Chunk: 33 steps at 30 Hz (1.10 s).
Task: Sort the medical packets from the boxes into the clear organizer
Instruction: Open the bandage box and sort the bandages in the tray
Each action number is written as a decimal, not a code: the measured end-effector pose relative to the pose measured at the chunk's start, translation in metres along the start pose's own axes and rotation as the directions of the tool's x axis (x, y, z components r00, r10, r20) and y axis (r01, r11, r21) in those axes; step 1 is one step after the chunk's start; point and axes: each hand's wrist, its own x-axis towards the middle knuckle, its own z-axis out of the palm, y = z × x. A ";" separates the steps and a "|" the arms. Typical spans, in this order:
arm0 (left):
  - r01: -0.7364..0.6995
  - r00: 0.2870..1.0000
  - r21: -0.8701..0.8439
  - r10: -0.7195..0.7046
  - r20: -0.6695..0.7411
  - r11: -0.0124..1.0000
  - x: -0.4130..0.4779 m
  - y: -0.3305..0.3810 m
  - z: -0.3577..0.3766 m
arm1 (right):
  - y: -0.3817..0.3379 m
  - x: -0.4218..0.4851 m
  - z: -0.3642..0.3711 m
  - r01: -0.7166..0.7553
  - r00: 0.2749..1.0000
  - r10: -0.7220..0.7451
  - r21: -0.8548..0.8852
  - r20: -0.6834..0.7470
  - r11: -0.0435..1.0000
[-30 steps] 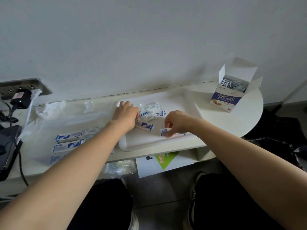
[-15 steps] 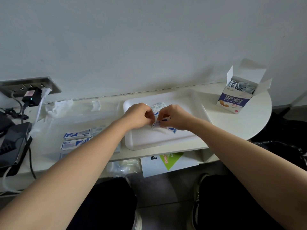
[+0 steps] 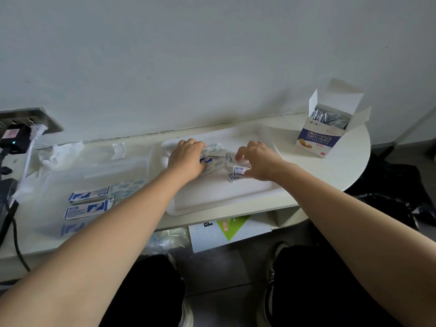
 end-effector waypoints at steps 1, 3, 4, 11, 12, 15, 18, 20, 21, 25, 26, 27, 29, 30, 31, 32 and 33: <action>0.010 1.000 -0.001 -0.010 0.014 1.000 0.000 -0.001 0.001 | 0.000 0.001 0.001 -0.001 1.000 0.001 -0.008 -0.014 1.000; 0.025 1.000 -0.017 -0.025 0.015 1.000 0.001 -0.002 0.003 | -0.002 0.005 0.002 0.008 0.998 -0.007 0.010 -0.067 1.000; 0.030 0.999 -0.023 -0.030 0.011 0.999 0.002 -0.003 0.003 | -0.005 0.007 0.002 0.017 0.995 -0.013 0.041 -0.097 0.999; 0.123 0.992 -0.169 -0.122 0.017 0.978 -0.002 -0.002 0.006 | -0.026 0.027 0.014 -0.064 0.993 0.076 0.128 -0.091 0.990; 0.144 0.989 -0.201 -0.143 0.021 0.969 -0.003 -0.002 0.007 | -0.028 0.029 0.016 -0.070 0.991 0.087 0.153 -0.103 0.986; 0.160 0.987 -0.252 -0.162 0.011 0.954 -0.006 0.000 0.010 | -0.029 0.031 0.021 -0.097 0.988 0.126 0.265 -0.095 0.959; 0.166 0.983 -0.310 -0.181 -0.019 0.936 -0.009 -0.004 0.013 | -0.029 0.032 0.022 -0.113 0.984 0.157 0.386 -0.085 0.915; 0.181 0.976 -0.368 -0.212 -0.046 0.912 -0.010 -0.008 0.014 | -0.027 0.030 0.020 -0.113 0.986 0.157 0.448 -0.063 0.887; 0.185 0.973 -0.388 -0.224 -0.058 0.903 -0.010 -0.009 0.014 | -0.025 0.030 0.019 -0.113 0.987 0.154 0.464 -0.050 0.879; 0.206 0.961 -0.397 -0.262 -0.092 0.894 -0.013 -0.010 0.017 | -0.016 0.024 0.012 -0.088 0.993 0.120 0.536 -0.025 0.839; 0.218 0.955 -0.396 -0.278 -0.101 0.892 -0.014 -0.010 0.017 | -0.014 0.022 0.010 -0.083 0.994 0.112 0.553 -0.019 0.829; 0.228 0.950 -0.396 -0.292 -0.110 0.889 -0.014 -0.011 0.018 | -0.011 0.020 0.008 -0.078 0.994 0.107 0.564 -0.018 0.822; 0.239 0.940 -0.414 -0.316 -0.126 0.878 -0.015 -0.012 0.017 | -0.007 0.017 0.005 -0.072 0.994 0.110 0.571 -0.031 0.817; 0.242 0.935 -0.423 -0.327 -0.140 0.873 -0.016 -0.012 0.015 | -0.005 0.017 0.004 -0.069 0.993 0.112 0.566 -0.042 0.821; 0.243 0.929 -0.425 -0.335 -0.156 0.872 -0.016 -0.011 0.013 | -0.004 0.017 0.004 -0.067 0.992 0.115 0.559 -0.051 0.826; 0.243 0.924 -0.422 -0.341 -0.173 0.873 -0.017 -0.009 0.010 | -0.005 0.017 0.004 -0.065 0.992 0.116 0.556 -0.058 0.829; 0.246 0.917 -0.423 -0.351 -0.189 0.872 -0.018 -0.008 0.008 | -0.005 0.017 0.004 -0.063 0.991 0.117 0.558 -0.062 0.828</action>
